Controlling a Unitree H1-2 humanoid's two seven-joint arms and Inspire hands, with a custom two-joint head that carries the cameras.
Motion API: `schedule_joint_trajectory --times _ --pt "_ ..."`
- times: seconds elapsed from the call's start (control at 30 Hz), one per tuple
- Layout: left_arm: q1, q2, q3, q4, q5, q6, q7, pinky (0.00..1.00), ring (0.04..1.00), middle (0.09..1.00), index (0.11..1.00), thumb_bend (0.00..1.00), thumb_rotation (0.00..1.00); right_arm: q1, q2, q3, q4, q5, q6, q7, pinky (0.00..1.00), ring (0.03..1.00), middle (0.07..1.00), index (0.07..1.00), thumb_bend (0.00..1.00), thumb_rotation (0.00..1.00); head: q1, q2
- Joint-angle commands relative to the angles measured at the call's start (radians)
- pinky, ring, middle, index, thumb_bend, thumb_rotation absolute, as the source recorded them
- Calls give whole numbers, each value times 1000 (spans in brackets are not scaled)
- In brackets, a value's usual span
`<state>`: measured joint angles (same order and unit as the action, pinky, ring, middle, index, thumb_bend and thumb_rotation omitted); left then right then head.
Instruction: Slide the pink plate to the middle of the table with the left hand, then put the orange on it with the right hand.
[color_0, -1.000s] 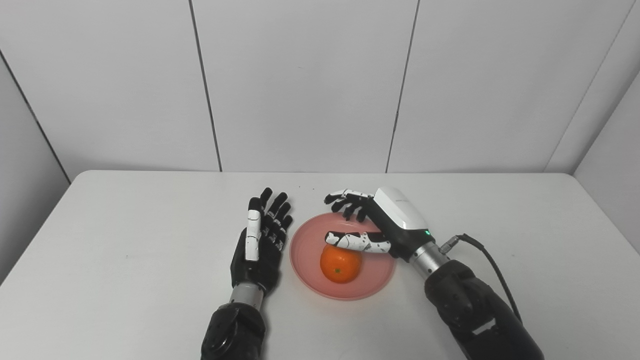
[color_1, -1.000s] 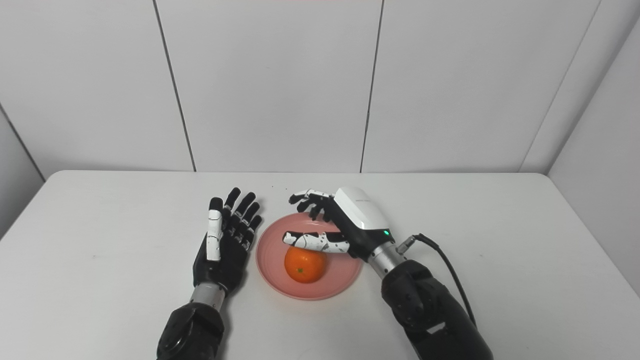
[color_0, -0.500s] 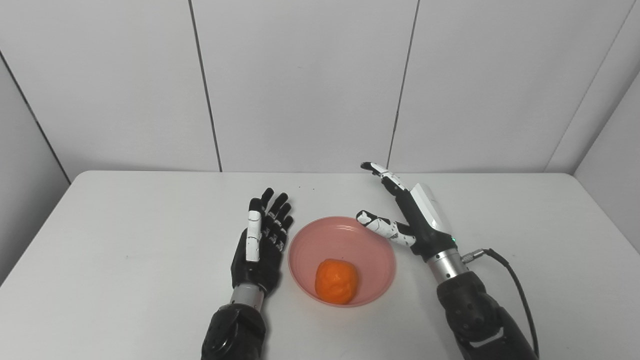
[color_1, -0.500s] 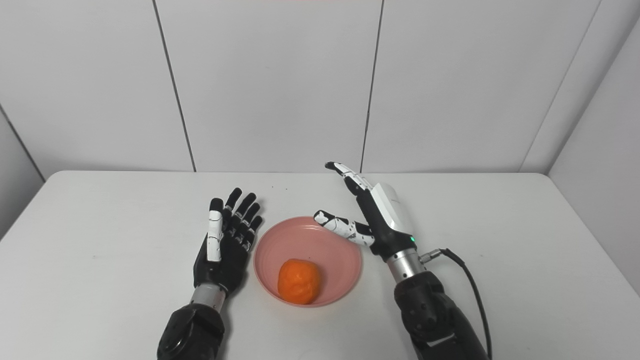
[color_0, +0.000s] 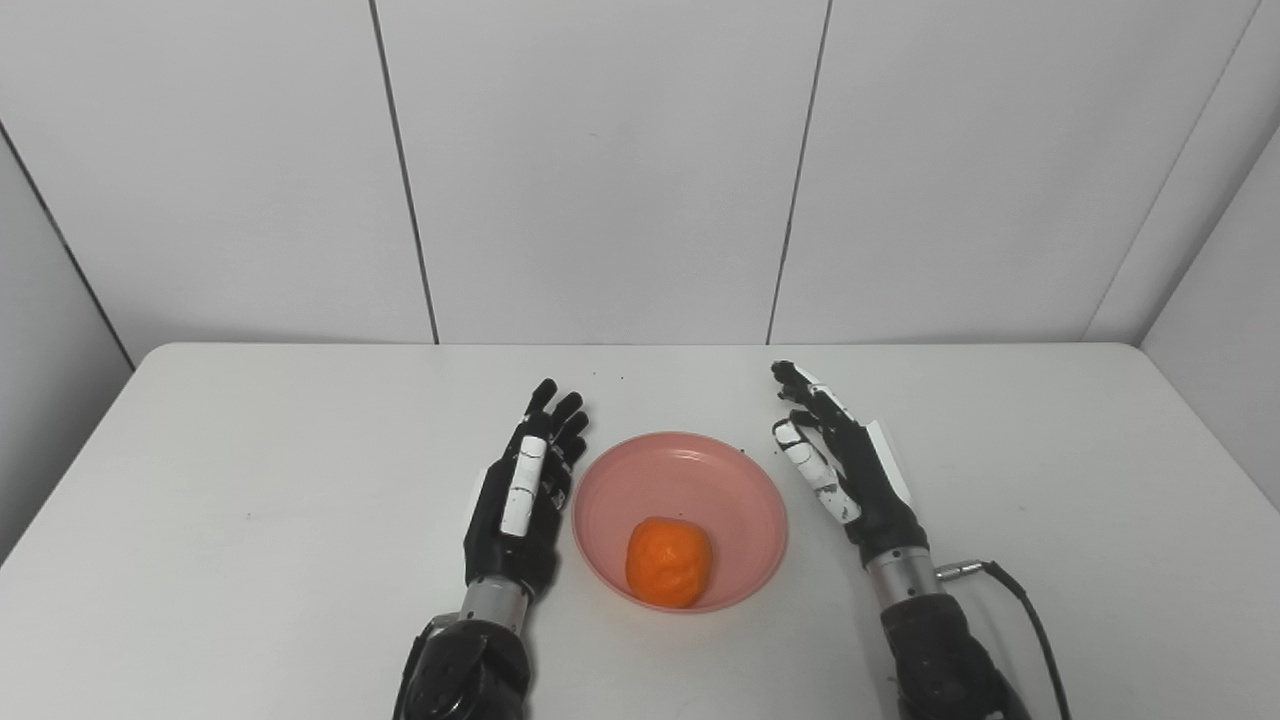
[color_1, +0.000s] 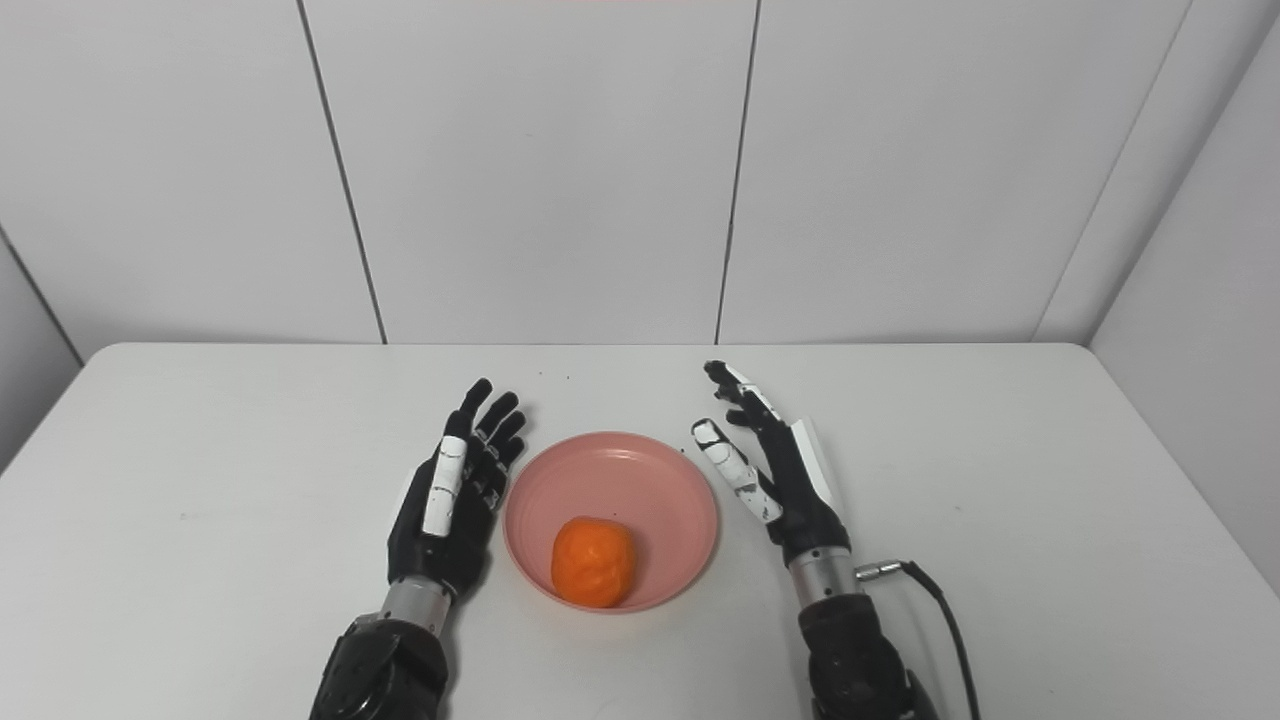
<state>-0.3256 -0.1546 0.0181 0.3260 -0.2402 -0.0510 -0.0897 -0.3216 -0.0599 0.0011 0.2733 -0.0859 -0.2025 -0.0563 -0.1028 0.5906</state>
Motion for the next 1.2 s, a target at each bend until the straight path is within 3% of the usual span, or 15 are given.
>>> schedule_joint_trajectory --times 0.0,0.2,0.3,0.37,0.87,1.17 --pt "64 19 -8 54 56 -38 21 999 956 937 922 834 667 -11 40 -42 -1 124 44 20 901 897 898 875 983 1000 1 -1" --pt "71 29 -31 78 174 -147 78 1000 999 995 988 808 704 7 113 -138 56 359 118 80 984 946 928 905 954 1000 4 6" --pt "73 33 -43 86 236 -169 123 1000 1000 1000 999 785 790 3 147 -190 72 484 186 101 999 977 962 953 925 1000 1 8" --pt "74 34 -46 92 253 -175 137 1000 1000 1000 1000 740 820 2 155 -197 77 506 213 99 1000 994 982 986 897 1000 -3 10" --pt "83 5 -18 74 152 -119 106 1000 1000 1000 1000 819 959 16 107 -110 93 341 152 101 1000 1000 999 998 943 1000 -1 12" --pt "81 1 0 66 109 -84 105 1000 1000 1000 1000 774 1000 25 92 -80 89 270 126 98 1000 1000 982 970 916 1000 1 15"
